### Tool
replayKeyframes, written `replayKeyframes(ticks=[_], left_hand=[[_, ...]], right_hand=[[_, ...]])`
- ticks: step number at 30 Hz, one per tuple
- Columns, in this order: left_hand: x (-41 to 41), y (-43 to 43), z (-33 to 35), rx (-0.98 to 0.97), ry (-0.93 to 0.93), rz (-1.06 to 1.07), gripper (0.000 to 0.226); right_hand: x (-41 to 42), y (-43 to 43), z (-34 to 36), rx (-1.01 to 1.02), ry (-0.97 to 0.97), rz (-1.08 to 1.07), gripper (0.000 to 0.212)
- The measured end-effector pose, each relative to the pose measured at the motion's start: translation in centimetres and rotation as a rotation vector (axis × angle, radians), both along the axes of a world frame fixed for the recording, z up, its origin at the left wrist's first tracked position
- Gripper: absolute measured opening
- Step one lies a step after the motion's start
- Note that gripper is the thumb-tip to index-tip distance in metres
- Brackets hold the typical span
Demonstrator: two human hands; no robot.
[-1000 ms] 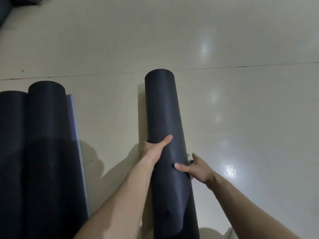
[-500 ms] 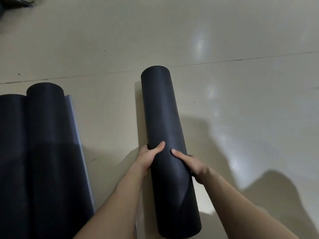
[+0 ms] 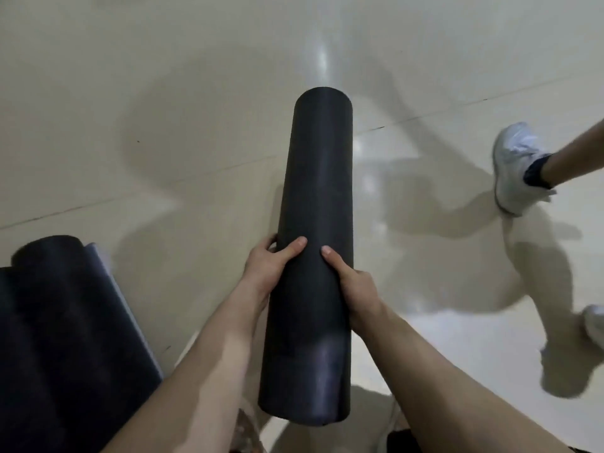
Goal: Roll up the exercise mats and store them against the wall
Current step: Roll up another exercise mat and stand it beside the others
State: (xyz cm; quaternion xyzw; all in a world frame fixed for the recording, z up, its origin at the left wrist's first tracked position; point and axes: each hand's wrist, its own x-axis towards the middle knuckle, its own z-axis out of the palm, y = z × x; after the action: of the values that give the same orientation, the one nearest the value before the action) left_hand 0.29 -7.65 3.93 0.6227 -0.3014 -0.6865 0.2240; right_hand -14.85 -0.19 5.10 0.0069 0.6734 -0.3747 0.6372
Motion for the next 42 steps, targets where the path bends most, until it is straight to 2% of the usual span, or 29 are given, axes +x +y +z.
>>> replayKeyframes(ticks=[2, 6, 9, 11, 14, 18, 23, 30, 35, 40, 42], left_hand=[[-1.0, 0.6, 6.4, 0.016, -0.010, -0.101, 0.051], [-2.5, 1.8, 19.1, 0.107, 0.000, -0.338, 0.051], [-4.1, 2.4, 26.6, 0.147, -0.021, -0.428, 0.051], [-5.8, 2.8, 30.6, 0.142, -0.029, -0.493, 0.051], [-9.6, 3.2, 35.9, 0.128, -0.050, -0.605, 0.059], [-16.8, 3.9, 41.2, 0.089, -0.045, -0.787, 0.061], [-26.4, 6.7, 46.8, 0.043, -0.002, -1.035, 0.053], [-36.5, 12.5, 51.2, 0.017, 0.062, -1.365, 0.053], [-39.9, 16.7, 51.7, 0.043, 0.086, -1.624, 0.051], [-39.8, 21.2, 51.0, 0.082, 0.088, -1.916, 0.046], [-39.4, 23.7, 50.3, 0.085, 0.071, -2.048, 0.049]], right_hand=[[-0.5, 1.1, 6.4, 0.033, -0.017, -0.073, 0.052], [-1.6, 3.4, 18.0, 0.108, -0.026, -0.185, 0.068], [-2.5, 5.3, 25.5, 0.127, -0.027, -0.283, 0.061], [-3.4, 6.8, 29.2, 0.123, -0.026, -0.352, 0.058], [-5.6, 8.5, 33.7, 0.113, -0.034, -0.458, 0.067], [-10.5, 10.9, 38.6, 0.069, -0.037, -0.631, 0.063], [-16.3, 15.3, 43.8, 0.031, -0.007, -0.881, 0.071], [-21.3, 21.9, 48.5, 0.010, 0.059, -1.214, 0.063], [-20.1, 25.5, 49.2, 0.046, 0.081, -1.492, 0.066], [-15.7, 27.7, 48.2, 0.105, 0.025, -1.801, 0.097], [-13.6, 29.0, 47.7, 0.121, 0.008, -1.915, 0.095]])
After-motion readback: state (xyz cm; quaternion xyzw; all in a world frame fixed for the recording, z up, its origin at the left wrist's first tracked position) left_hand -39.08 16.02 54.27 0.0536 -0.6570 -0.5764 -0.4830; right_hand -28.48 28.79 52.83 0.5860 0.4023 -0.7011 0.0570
